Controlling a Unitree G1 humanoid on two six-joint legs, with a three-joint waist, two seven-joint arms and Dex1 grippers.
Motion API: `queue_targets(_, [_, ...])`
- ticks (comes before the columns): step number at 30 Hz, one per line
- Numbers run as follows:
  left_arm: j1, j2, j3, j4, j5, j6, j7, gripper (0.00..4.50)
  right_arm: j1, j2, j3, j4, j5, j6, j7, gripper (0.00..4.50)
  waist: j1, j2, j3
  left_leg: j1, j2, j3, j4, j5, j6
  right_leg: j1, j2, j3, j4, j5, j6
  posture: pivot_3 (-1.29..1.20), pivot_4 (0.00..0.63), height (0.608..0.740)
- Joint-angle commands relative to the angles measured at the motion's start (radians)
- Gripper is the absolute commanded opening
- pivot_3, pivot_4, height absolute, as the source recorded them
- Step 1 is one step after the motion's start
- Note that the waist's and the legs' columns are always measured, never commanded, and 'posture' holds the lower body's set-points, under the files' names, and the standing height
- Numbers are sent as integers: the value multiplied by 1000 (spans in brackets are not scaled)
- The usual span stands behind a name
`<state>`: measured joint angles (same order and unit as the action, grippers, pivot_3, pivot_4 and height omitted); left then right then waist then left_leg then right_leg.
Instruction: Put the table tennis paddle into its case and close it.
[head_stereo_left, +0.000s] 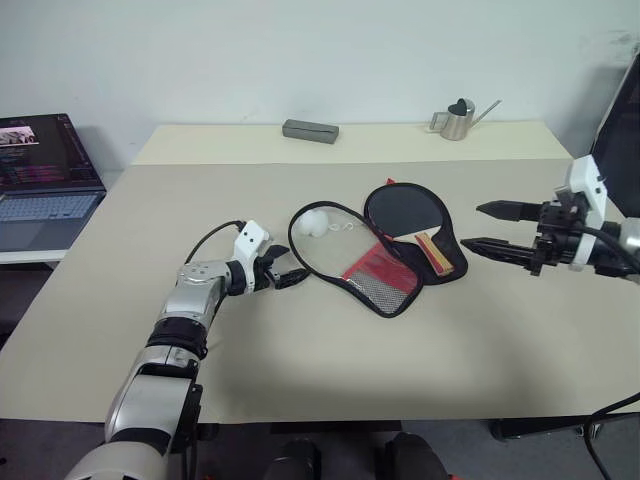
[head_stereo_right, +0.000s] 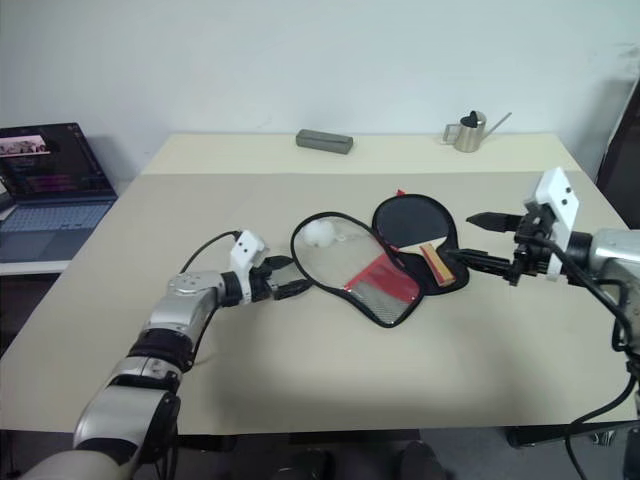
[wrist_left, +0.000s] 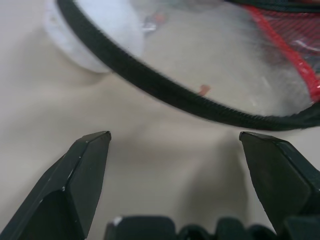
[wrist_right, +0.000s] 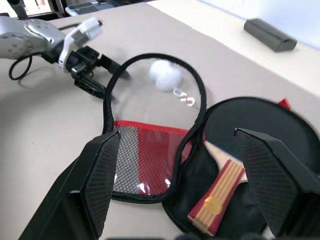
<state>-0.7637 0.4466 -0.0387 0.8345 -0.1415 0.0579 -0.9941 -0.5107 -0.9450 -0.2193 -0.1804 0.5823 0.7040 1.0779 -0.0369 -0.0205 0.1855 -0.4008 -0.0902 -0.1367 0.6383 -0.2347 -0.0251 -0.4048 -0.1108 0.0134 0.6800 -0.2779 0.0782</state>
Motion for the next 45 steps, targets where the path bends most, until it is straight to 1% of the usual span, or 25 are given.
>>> queue_targets(1, [-43, -13, 4, 15, 8, -31, -7, 4500, -23, -31, -36, -4, 23, -26, 33, 3942, 0, 0, 0, 0, 0, 0, 0, 0, 0, 0, 0, 0, 0, 0, 0, 0, 150, 740])
queue_targets(11, [-58, -36, -3, -13, 11, -30, -48, 4500, -18, -58, -38, 4, 22, -48, 77, 3942, 2, 0, 0, -1, 0, 0, 4, -1, 1, 0, 0, 1, 0, 1, 2, 0, 150, 740])
queue_targets(22, [-72, -63, -17, -81, 6, -14, -68, 4500, -51, -90, -43, 32, 23, -63, 108, 3942, 4, 0, 0, -1, 0, 0, 4, -1, 1, 0, 0, 1, 0, 1, 2, 0, 150, 740])
queue_targets(28, [-68, -90, -45, -185, -4, 26, -86, 4500, -95, -98, -65, 14, 83, 2, 92, 3942, 5, -1, 0, -2, -1, 0, 5, -1, 1, 1, -1, 1, 0, 2, 3, 0, 150, 740])
queue_targets(31, [-55, -100, -50, -270, -23, 67, -100, 4500, -120, -100, -77, 5, 114, 30, 78, 3942, 4, -1, 1, -2, 0, -1, 5, -1, 1, 0, 0, 1, 0, 2, 3, 0, 150, 740])
queue_targets(36, [-48, -121, -65, -377, -50, 138, -111, 4500, -113, -110, -88, -8, 141, 49, 70, 3942, 5, -1, 0, -2, -1, -1, 5, -1, 1, 0, -1, 1, 0, 2, 3, 0, 150, 740])
queue_targets(43, [-79, -165, -91, -366, -46, 144, -116, 4500, -77, -131, -113, -18, 157, 50, 77, 3942, 5, -1, 1, -2, -1, 0, 6, -1, 2, 1, -1, 1, 0, 2, 3, 0, 150, 740])
queue_targets(45, [-110, -200, -108, -329, -38, 125, -116, 4500, -56, -140, -133, -21, 161, 52, 75, 3942, 7, -1, 1, -2, -1, 0, 6, -1, 2, 1, -1, 1, 0, 2, 3, 0, 150, 740])
